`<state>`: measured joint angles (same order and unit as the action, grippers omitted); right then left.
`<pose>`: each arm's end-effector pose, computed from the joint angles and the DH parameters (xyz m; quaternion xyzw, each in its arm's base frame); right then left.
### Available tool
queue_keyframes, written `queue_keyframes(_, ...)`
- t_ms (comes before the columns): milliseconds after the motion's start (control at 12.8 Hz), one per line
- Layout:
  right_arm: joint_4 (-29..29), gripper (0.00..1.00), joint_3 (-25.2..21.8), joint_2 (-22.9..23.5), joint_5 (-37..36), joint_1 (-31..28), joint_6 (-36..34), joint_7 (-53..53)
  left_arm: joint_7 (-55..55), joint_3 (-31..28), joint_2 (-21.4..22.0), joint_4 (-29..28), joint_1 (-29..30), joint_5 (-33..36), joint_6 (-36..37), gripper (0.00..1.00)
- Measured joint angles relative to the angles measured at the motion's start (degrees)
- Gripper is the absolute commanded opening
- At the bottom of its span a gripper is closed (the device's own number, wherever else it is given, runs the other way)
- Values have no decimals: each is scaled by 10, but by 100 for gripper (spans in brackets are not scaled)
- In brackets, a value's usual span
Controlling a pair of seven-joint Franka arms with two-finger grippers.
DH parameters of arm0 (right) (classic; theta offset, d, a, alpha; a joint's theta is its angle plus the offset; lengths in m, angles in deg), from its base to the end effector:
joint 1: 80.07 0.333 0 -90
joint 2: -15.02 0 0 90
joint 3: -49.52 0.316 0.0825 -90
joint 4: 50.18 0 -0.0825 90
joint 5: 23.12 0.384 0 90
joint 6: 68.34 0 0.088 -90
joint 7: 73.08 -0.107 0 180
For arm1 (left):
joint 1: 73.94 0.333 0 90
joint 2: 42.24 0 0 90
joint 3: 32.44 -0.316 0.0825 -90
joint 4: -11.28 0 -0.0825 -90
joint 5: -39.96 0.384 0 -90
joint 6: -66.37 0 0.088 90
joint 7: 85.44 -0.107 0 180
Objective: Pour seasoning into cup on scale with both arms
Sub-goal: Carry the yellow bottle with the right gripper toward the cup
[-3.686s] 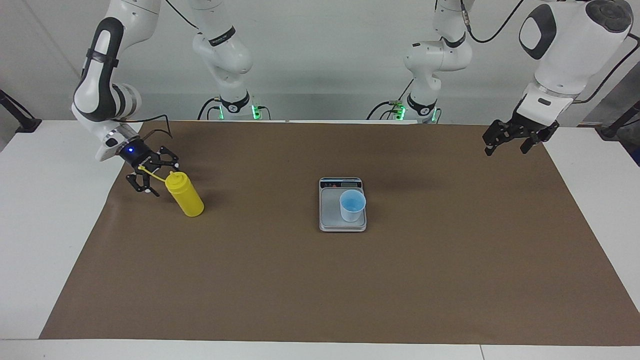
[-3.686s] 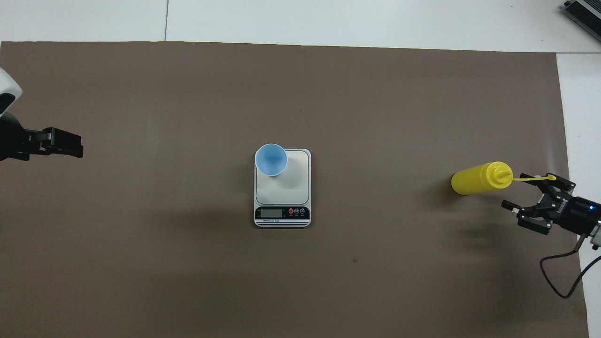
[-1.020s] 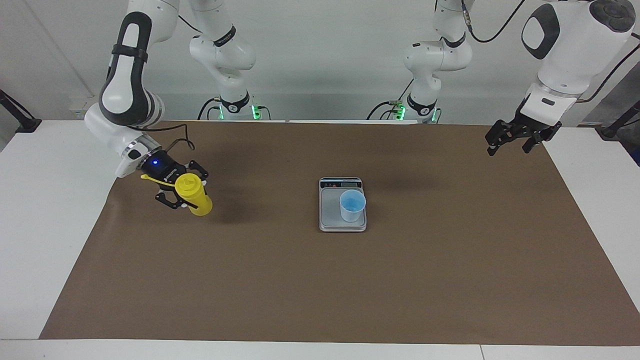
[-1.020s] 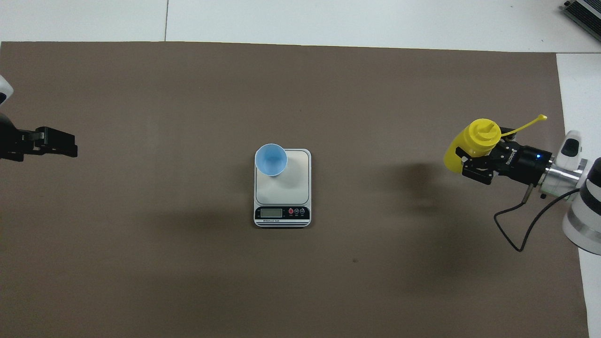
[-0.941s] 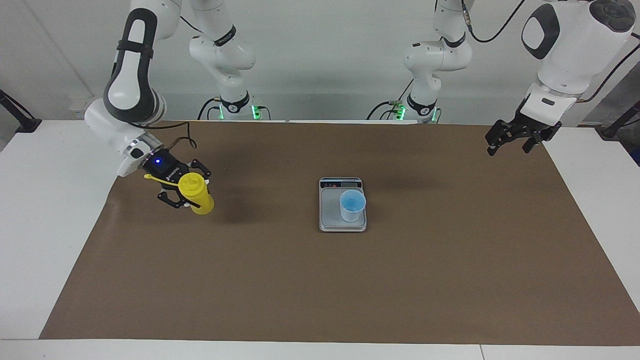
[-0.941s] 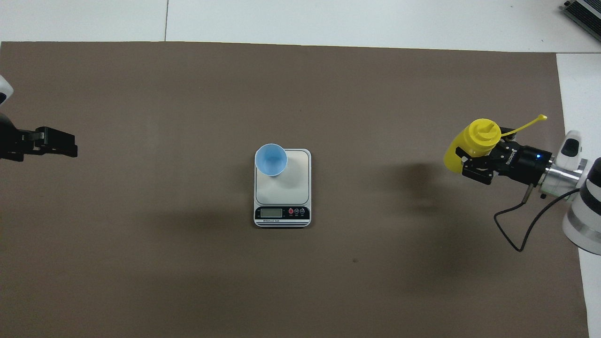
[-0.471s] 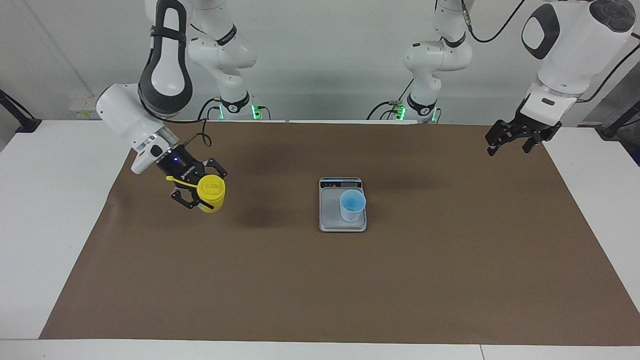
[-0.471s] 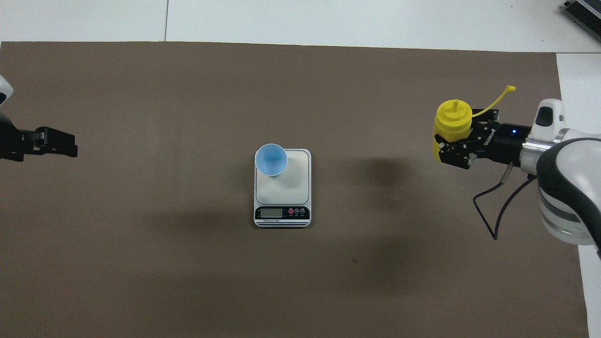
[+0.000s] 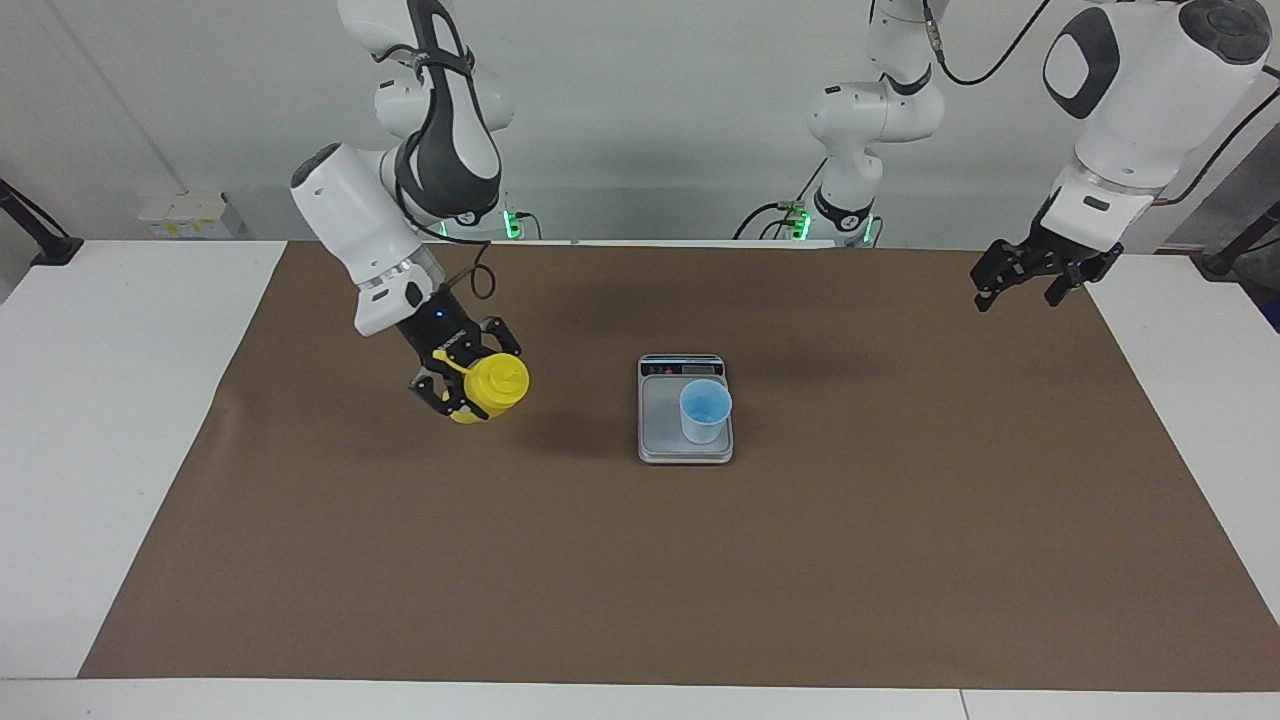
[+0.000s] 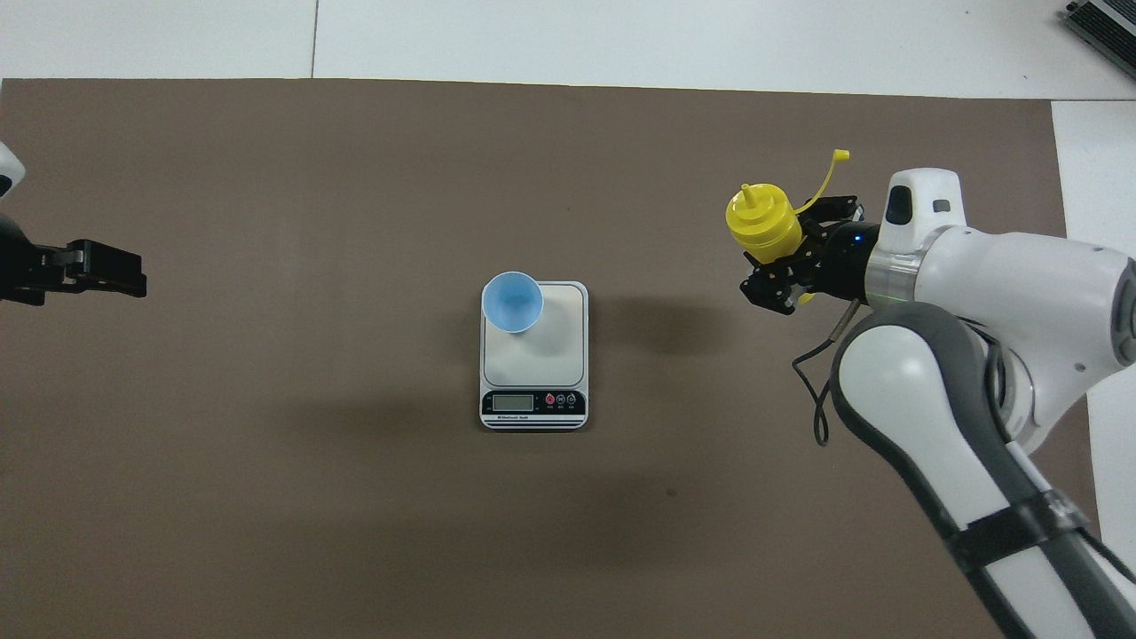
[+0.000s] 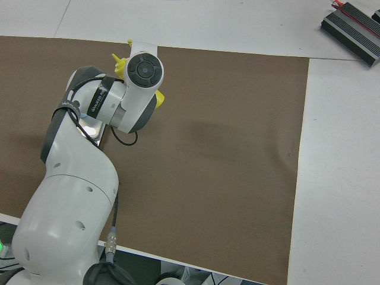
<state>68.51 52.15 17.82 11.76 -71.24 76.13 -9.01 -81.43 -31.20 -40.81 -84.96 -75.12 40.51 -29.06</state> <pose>0.5796 0.1117 0.4488 -0.8641 -0.4107 -0.2678 0.1134 0.5528 -0.0226 0.5949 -0.9999 -0.0134 -0.0057 0.0047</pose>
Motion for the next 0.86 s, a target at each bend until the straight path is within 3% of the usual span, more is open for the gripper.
queue_keyframes(549,-35,27,1,30,-299,74,7,-229,0,0,0,0,0,0,0,100)
queue_keyframes(863,-48,27,1,58,-408,101,7,-276,0,0,0,0,0,0,0,100)
